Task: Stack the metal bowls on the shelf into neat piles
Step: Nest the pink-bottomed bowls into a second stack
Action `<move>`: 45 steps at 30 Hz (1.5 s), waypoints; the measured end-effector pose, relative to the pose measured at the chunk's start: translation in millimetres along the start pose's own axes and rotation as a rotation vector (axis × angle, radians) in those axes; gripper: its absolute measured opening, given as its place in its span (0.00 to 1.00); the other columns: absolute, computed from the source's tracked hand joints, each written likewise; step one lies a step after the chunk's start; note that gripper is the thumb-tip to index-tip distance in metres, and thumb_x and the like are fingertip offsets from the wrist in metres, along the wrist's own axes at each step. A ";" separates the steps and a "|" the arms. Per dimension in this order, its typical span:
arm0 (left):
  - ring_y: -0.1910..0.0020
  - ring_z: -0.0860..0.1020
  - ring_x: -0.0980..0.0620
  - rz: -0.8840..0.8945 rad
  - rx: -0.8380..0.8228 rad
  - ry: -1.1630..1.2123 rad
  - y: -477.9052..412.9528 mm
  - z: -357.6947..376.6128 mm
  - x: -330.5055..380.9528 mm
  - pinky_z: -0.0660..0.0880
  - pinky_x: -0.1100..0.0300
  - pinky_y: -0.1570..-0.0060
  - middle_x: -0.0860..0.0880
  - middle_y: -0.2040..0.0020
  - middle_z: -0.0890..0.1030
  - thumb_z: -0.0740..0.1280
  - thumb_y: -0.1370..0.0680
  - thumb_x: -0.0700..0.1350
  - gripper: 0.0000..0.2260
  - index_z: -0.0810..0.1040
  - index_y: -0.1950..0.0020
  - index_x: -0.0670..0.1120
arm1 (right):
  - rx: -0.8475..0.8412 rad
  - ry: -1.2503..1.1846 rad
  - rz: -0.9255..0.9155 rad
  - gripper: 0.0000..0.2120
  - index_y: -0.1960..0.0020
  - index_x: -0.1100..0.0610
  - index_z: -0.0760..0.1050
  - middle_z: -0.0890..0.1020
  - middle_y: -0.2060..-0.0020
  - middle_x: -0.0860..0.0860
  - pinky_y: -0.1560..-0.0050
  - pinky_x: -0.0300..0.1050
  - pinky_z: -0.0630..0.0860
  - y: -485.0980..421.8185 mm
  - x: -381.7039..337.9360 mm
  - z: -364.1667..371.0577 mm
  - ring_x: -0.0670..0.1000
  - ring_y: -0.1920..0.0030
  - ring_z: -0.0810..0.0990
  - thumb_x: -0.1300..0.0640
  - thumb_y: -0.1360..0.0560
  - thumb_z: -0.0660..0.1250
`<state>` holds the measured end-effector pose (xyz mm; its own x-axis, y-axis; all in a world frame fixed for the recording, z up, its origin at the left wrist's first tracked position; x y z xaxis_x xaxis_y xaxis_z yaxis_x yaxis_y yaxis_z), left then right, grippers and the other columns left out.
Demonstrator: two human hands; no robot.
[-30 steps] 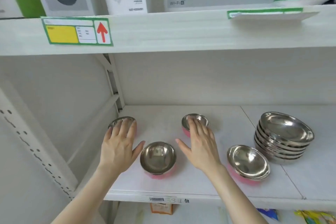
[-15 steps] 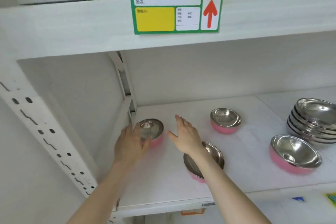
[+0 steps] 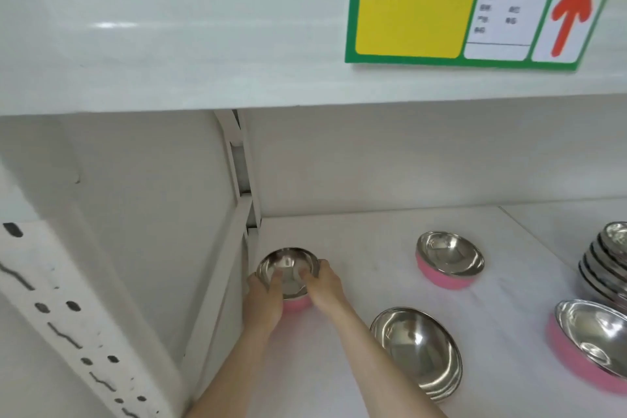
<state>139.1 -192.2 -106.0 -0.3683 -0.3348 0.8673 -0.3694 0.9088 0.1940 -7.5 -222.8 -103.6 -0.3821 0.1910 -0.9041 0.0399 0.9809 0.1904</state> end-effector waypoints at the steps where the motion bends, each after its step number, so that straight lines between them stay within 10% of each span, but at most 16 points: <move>1: 0.40 0.76 0.39 0.015 0.005 -0.006 -0.6 0.3 1.0 0.72 0.52 0.43 0.38 0.36 0.76 0.57 0.19 0.57 0.26 0.63 0.29 0.39 | 0.022 -0.002 -0.006 0.17 0.40 0.60 0.70 0.79 0.46 0.55 0.52 0.45 0.72 -0.5 -0.4 -1.0 0.53 0.52 0.76 0.49 0.22 0.60; 12: 0.50 0.77 0.49 0.273 -0.038 0.009 53.0 -7.8 66.9 0.70 0.58 0.53 0.49 0.45 0.79 0.57 0.22 0.63 0.29 0.68 0.32 0.42 | 0.194 0.010 -0.197 0.15 0.43 0.58 0.70 0.80 0.54 0.51 0.50 0.51 0.77 53.0 -45.2 -71.1 0.53 0.53 0.80 0.48 0.22 0.59; 20: 0.44 0.79 0.41 0.350 -0.119 -0.075 111.4 19.9 106.7 0.74 0.48 0.41 0.43 0.42 0.80 0.59 0.22 0.62 0.27 0.66 0.33 0.41 | 0.233 0.066 -0.213 0.17 0.44 0.58 0.69 0.79 0.57 0.49 0.53 0.50 0.74 99.2 -36.3 -142.8 0.52 0.54 0.78 0.45 0.21 0.57; 28: 0.45 0.77 0.43 0.358 -0.109 -0.042 175.3 79.6 140.3 0.68 0.55 0.50 0.47 0.48 0.78 0.59 0.21 0.61 0.25 0.69 0.36 0.42 | 0.283 0.104 -0.270 0.24 0.33 0.60 0.67 0.76 0.38 0.54 0.39 0.48 0.69 120.7 -5.5 -228.2 0.55 0.36 0.73 0.45 0.22 0.58; 45: 0.46 0.80 0.44 0.428 -0.356 -0.053 282.3 246.1 183.5 0.76 0.45 0.43 0.45 0.44 0.81 0.58 0.25 0.67 0.30 0.67 0.33 0.47 | 0.419 0.215 -0.220 0.21 0.41 0.59 0.73 0.79 0.45 0.55 0.43 0.51 0.70 168.4 97.3 -413.0 0.56 0.42 0.75 0.43 0.22 0.58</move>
<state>-242.7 -58.3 -4.9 -0.4681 0.0791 0.8801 0.1303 0.9913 -0.0198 -419.3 -54.1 -1.6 -0.6024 0.0101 -0.7981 0.2866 0.9360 -0.2044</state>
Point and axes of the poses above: each hand's wrist, its own y-axis away from the middle knuckle, its own z-axis out of the palm, x = y × z, the point moved 7 cm from there along -y, towards the middle knuckle
